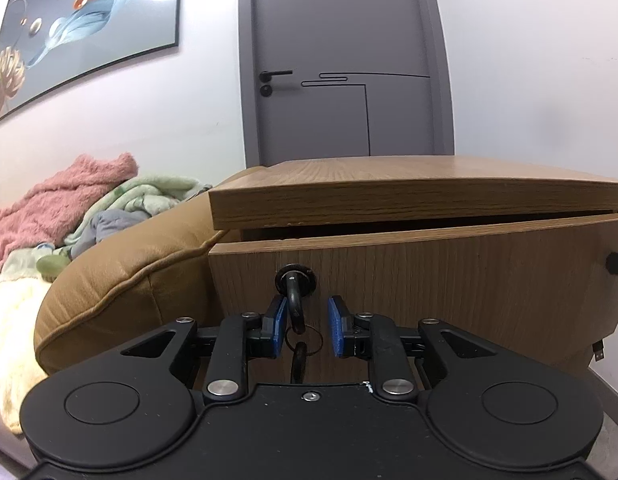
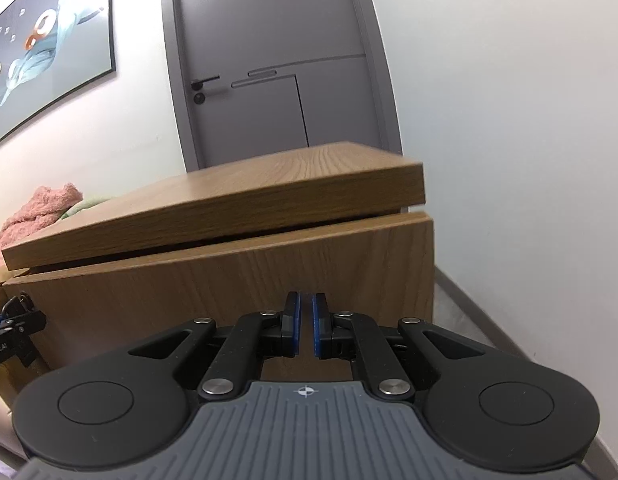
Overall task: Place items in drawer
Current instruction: 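Push the drawer shut with the left tool while the right tool presses the drawer front, then hold both tools against the closed drawer front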
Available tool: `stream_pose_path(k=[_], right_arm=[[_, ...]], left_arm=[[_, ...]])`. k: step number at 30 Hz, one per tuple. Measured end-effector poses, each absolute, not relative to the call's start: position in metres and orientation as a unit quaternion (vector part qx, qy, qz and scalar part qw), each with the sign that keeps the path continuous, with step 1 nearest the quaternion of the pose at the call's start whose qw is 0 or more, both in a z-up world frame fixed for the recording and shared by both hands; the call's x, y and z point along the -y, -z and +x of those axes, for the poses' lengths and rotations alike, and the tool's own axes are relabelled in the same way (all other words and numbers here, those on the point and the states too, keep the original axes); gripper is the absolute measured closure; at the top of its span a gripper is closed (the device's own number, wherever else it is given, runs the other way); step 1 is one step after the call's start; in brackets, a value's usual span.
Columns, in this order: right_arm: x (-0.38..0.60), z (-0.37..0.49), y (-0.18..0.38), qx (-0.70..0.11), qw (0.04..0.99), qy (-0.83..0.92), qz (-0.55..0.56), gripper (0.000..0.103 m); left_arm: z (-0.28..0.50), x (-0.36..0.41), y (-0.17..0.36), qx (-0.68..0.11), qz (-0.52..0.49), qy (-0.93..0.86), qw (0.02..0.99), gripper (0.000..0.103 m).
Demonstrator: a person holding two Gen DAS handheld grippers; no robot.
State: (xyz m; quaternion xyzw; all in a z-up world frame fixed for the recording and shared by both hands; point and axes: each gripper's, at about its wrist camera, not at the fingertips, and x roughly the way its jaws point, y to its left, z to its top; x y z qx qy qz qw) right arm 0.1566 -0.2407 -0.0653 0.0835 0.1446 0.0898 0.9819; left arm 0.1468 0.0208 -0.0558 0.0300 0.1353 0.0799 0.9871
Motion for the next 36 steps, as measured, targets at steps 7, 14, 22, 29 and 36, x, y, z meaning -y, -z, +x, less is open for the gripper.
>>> stream_pose_path(k=[7,14,22,29,36], right_arm=[[0.248,0.159,0.065,-0.119,0.985,-0.087,0.085,0.096],[0.247,0.16,0.064,-0.111,0.987,-0.09,0.069,0.096],[0.247,0.161,0.063,-0.109,0.988,-0.095,0.052,0.096],[0.245,0.166,0.06,-0.11,0.988,-0.096,0.054,0.096],[0.24,0.161,0.053,-0.112,0.987,-0.098,0.061,0.095]], left_arm=[[0.148,-0.024,0.055,-0.131,0.033,-0.07,0.988,0.081],[0.148,-0.023,0.056,-0.127,0.038,-0.071,0.989,0.081],[0.15,-0.025,0.054,-0.13,0.033,-0.071,0.989,0.081],[0.152,-0.025,0.053,-0.132,0.027,-0.072,0.988,0.081],[0.15,-0.029,0.05,-0.123,0.037,-0.074,0.989,0.079]])
